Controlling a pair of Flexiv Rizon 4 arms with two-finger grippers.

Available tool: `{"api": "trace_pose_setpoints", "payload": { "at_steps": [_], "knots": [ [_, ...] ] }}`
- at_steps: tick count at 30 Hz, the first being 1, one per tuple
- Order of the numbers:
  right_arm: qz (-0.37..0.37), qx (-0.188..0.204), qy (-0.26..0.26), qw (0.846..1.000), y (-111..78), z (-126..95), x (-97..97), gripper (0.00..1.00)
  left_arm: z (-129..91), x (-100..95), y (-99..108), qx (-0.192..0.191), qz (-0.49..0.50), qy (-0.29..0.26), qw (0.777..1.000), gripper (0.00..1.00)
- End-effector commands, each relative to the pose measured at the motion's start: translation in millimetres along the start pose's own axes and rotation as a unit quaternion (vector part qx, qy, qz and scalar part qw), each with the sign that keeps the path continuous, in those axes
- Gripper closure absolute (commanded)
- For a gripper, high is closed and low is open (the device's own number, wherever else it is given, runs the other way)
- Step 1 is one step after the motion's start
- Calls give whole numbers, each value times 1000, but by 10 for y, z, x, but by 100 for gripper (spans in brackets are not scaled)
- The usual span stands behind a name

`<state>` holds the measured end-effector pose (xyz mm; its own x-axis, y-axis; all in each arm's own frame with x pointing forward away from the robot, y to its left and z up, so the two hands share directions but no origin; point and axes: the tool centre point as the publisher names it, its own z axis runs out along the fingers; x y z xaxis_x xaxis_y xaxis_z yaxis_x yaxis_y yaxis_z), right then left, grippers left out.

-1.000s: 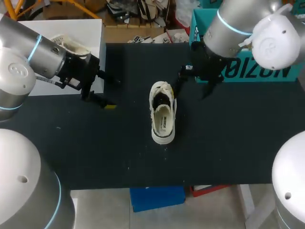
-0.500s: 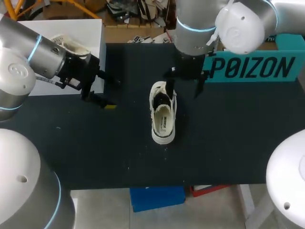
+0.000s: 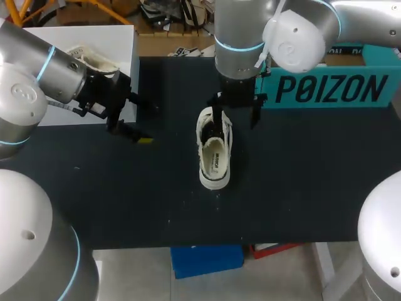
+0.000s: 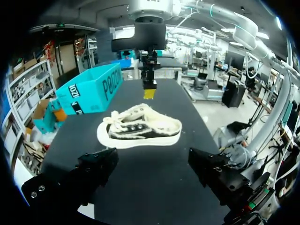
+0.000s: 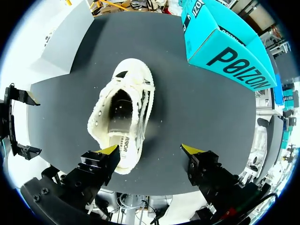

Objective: Take the shoe out of the shoebox, open the shoe tongue, remove and reinsert the insole, then place the shoe into the shoebox

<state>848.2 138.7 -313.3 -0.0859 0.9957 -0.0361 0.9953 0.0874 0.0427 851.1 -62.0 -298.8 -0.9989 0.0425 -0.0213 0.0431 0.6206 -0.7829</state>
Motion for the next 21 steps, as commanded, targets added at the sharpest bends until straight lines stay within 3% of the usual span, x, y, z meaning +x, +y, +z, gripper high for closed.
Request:
{"api": "trace_pose_setpoints", "payload": {
  "at_steps": [1,5,15,21],
  "knots": [
    [-4,2,2,1000,113,109,1,26,-2,2,-7,-3,0,1,1000,0],
    [-10,0,3,1000,177,165,-16,29,-2,2,-7,-3,0,1,1000,0],
    [-18,13,9,1000,246,391,-56,23,-2,2,-7,-3,0,1,1000,0],
    [-18,20,17,999,206,504,-7,30,-2,2,-7,-3,0,1,1000,0]
  ]
}}
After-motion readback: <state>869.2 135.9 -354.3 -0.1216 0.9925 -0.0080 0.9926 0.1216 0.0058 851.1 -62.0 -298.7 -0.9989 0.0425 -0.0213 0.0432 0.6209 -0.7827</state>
